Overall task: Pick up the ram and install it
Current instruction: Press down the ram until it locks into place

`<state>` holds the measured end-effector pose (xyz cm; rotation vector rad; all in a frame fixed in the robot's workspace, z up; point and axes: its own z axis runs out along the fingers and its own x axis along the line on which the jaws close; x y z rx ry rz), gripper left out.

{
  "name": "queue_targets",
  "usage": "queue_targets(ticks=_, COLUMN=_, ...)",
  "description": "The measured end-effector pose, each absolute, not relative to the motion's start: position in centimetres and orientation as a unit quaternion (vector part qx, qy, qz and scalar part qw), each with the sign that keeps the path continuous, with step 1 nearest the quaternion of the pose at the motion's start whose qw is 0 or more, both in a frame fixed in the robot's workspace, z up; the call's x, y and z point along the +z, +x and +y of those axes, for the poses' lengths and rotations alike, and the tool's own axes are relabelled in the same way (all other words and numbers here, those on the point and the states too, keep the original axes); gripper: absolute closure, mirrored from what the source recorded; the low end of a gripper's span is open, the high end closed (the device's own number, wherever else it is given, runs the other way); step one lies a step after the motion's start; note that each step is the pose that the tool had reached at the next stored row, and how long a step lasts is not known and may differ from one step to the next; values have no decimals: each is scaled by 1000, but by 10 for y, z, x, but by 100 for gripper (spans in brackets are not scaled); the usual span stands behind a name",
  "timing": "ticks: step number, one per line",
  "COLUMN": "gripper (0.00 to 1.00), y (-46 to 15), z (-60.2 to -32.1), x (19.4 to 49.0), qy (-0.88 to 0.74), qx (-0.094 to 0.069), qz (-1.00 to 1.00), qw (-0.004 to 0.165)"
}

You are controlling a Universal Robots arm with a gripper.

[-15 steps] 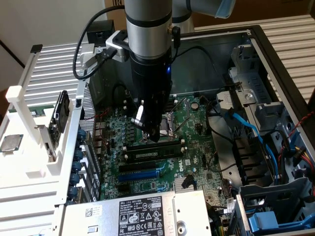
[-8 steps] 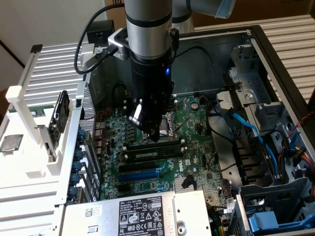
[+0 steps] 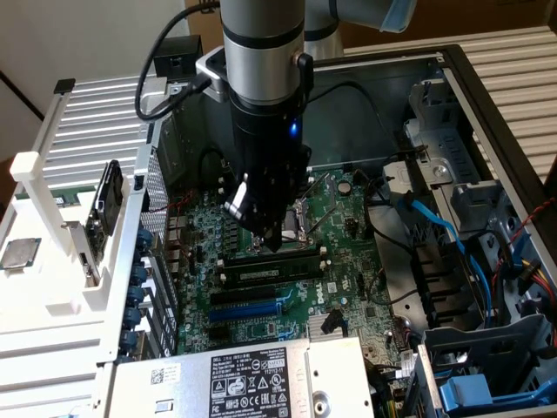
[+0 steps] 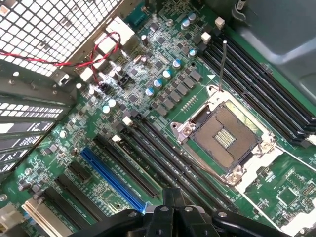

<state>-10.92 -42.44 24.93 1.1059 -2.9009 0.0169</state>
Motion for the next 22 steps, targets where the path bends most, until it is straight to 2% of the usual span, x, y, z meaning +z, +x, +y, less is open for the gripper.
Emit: queue_targets(ticks=22, gripper=90, y=-109, z=-424, x=249, qy=216, qx=4, qz=-976, qw=20)
